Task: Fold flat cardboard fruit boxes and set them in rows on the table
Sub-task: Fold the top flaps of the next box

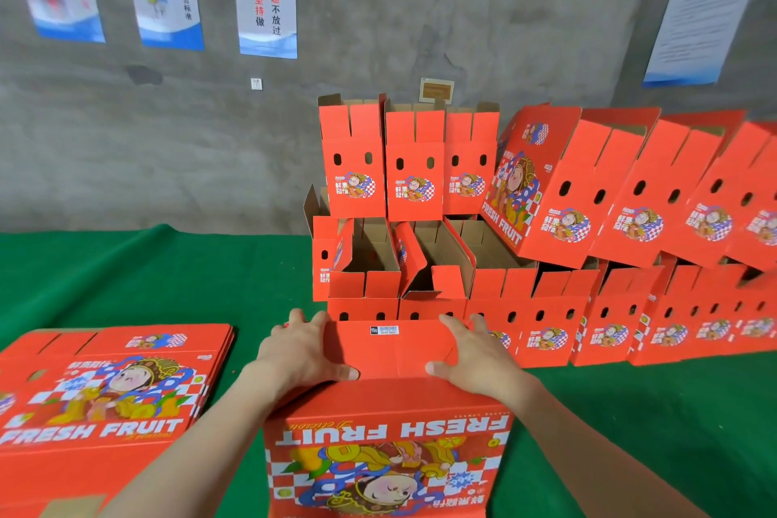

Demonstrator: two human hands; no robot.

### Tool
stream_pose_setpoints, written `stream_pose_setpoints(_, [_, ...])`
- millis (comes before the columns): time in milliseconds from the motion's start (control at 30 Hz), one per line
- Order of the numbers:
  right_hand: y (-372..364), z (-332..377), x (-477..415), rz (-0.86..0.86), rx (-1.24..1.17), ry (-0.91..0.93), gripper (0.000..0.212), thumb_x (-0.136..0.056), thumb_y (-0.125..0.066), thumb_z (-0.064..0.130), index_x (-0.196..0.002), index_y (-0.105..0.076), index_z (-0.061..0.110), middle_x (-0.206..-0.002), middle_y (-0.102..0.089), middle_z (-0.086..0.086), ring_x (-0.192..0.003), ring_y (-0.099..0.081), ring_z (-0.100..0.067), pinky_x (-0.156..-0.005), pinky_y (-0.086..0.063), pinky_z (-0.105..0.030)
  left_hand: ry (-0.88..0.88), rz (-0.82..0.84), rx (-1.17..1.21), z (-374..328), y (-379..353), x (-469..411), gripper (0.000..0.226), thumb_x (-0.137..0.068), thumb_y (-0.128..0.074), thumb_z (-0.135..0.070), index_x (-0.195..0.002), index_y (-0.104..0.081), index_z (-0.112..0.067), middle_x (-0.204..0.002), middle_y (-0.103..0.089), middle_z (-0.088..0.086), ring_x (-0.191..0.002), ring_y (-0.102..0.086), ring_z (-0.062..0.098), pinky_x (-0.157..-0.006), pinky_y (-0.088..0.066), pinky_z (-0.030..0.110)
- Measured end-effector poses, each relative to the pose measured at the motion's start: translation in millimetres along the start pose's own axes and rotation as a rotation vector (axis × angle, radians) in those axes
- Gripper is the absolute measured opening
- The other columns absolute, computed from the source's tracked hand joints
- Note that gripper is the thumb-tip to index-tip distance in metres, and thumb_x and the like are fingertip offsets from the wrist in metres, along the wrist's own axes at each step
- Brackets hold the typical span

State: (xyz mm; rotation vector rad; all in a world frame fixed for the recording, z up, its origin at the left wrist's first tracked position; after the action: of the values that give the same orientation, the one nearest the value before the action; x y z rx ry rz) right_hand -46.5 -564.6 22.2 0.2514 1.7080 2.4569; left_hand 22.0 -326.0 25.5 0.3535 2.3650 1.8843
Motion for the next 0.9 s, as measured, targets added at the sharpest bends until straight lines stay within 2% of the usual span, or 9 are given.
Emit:
stream_pose_setpoints(233, [1,-3,1,0.005,-0.121,-0.012,0.073,-0.089,-0.05,0.061,-0.15,-0.017,0.039,-0.16,0.002,-0.005,-0.143,-0.026,-0.031,-0.11,-0.031,-0.04,-0.038,0.004,0.251,5,4,2,0.088,-0.071,-0.061,-0.072,-0.143,-0.032,-0.031,-0.133,-0.038,0.007,-0.12,-0.05,0.027,-0.104,-0.041,0.041])
stream_pose_setpoints(400, [8,-16,4,-0.034,-0.361,-0.032,0.074,-0.089,-0.055,0.053,-0.151,-0.02,0.033,-0.16,-0.009,0.0,-0.145,-0.018,-0.022,-0.114,-0.025,-0.041,0.057,-0.151,0.723,36,7,11,0.089,-0.073,-0.075,-0.049,-0.145,-0.033,-0.02,-0.14,-0.04,0.012,-0.122,-0.047,0.024,-0.101,-0.038,0.034])
stream_pose_setpoints(467, [11,-28,6,-0.057,-0.563,-0.085,0.077,-0.09,-0.056,0.052,-0.152,-0.016,0.029,-0.159,-0.015,0.001,-0.145,-0.02,-0.023,-0.113,-0.025,-0.042,0.144,-0.086,0.981,57,-13,13,0.091,-0.068,-0.077,-0.052,-0.142,-0.04,-0.013,-0.133,-0.051,0.013,-0.111,-0.056,0.024,-0.097,-0.043,0.036])
stream_pose_setpoints(533, [6,-45,8,-0.053,-0.765,-0.212,0.077,-0.091,-0.048,0.058,-0.152,-0.017,0.023,-0.159,-0.018,-0.002,-0.144,-0.022,-0.025,-0.112,-0.025,-0.044,0.199,0.099,1.131,65,-40,21,0.087,-0.06,-0.069,-0.073,-0.123,-0.059,-0.014,-0.111,-0.069,0.01,-0.098,-0.066,0.027,-0.094,-0.049,0.044])
stream_pose_setpoints(600, [-13,-65,16,0.001,-0.912,-0.386,0.076,-0.09,-0.039,0.066,-0.148,-0.027,0.018,-0.152,-0.034,-0.01,-0.138,-0.034,-0.029,-0.114,-0.026,-0.046,0.251,0.222,1.084,67,-56,31,0.082,-0.058,-0.051,-0.088,-0.104,-0.069,-0.023,-0.094,-0.075,0.004,-0.093,-0.069,0.025,-0.081,-0.055,0.043])
stream_pose_setpoints(667, [-30,-76,27,0.058,-0.993,-0.473,0.07,-0.082,-0.036,0.076,-0.124,-0.05,0.021,-0.116,-0.067,-0.017,-0.114,-0.058,-0.033,-0.105,-0.04,-0.052,0.265,0.251,1.028,70,-61,32,0.081,-0.057,-0.042,-0.092,-0.099,-0.07,-0.028,-0.091,-0.075,0.0,-0.09,-0.07,0.022,-0.067,-0.057,0.036])
stream_pose_setpoints(733, [-34,-73,34,0.108,-1.023,-0.461,0.069,-0.075,-0.031,0.083,-0.104,-0.054,0.025,-0.086,-0.074,-0.013,-0.096,-0.067,-0.031,-0.091,-0.049,-0.052,0.249,0.246,1.043,72,-58,30,0.077,-0.063,-0.046,-0.087,-0.1,-0.07,-0.024,-0.093,-0.075,0.005,-0.091,-0.07,0.027,-0.071,-0.058,0.042])
stream_pose_setpoints(833, [-19,-57,39,0.141,-1.008,-0.367,0.069,-0.069,-0.024,0.087,-0.099,-0.054,0.033,-0.091,-0.074,-0.006,-0.091,-0.066,-0.023,-0.069,-0.048,-0.041,0.228,0.173,1.148,77,-43,32,0.069,-0.069,-0.056,-0.072,-0.104,-0.068,-0.013,-0.098,-0.073,0.013,-0.094,-0.067,0.035,-0.09,-0.05,0.055])
stream_pose_setpoints(900, [-1,-49,40,0.098,-1.023,-0.307,0.064,-0.072,-0.023,0.085,-0.103,-0.055,0.038,-0.101,-0.07,0.003,-0.098,-0.062,-0.019,-0.08,-0.047,-0.044,0.207,0.124,1.256,83,-32,33,0.072,-0.068,-0.059,-0.068,-0.112,-0.065,-0.012,-0.107,-0.07,0.015,-0.101,-0.064,0.035,-0.1,-0.042,0.055])
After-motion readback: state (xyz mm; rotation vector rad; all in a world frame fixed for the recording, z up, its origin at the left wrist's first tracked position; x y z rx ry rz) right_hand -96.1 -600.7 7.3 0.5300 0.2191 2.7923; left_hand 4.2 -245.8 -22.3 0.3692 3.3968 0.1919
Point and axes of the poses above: each hand's wrist, its own x-axis away from the middle knuckle, its own y-axis out of the back of the hand, z = x × y, the point moved 9 cm from there along -x, towards the middle knuckle
